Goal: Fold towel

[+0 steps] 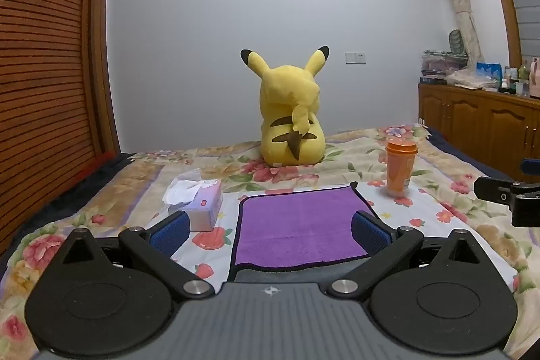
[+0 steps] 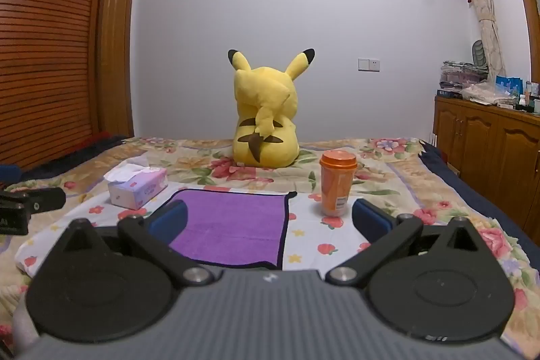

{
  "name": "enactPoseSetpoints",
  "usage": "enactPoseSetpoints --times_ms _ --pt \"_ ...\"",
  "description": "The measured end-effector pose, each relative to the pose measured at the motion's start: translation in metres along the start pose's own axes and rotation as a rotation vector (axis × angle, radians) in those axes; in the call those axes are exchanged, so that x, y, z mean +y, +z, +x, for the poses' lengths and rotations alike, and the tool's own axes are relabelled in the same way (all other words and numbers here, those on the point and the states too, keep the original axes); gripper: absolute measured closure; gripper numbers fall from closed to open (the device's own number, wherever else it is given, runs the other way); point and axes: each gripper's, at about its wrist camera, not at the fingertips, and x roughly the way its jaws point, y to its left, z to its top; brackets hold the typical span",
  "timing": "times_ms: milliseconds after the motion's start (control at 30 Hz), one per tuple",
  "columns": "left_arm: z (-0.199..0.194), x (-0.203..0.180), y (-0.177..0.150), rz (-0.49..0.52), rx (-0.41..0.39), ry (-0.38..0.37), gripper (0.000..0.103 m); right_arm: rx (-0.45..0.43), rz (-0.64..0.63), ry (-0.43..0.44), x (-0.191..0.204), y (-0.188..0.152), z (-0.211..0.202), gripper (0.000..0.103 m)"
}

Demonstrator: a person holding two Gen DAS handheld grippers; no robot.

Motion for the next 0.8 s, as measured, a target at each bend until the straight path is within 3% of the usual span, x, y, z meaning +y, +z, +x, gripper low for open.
enactPoseSetpoints --times_ms 800 --pt "0.0000 0.0001 0.0000 -0.002 -0.002 0.001 0.000 0.003 -0.002 -0.003 -0.0011 -0.0001 0.0005 0.000"
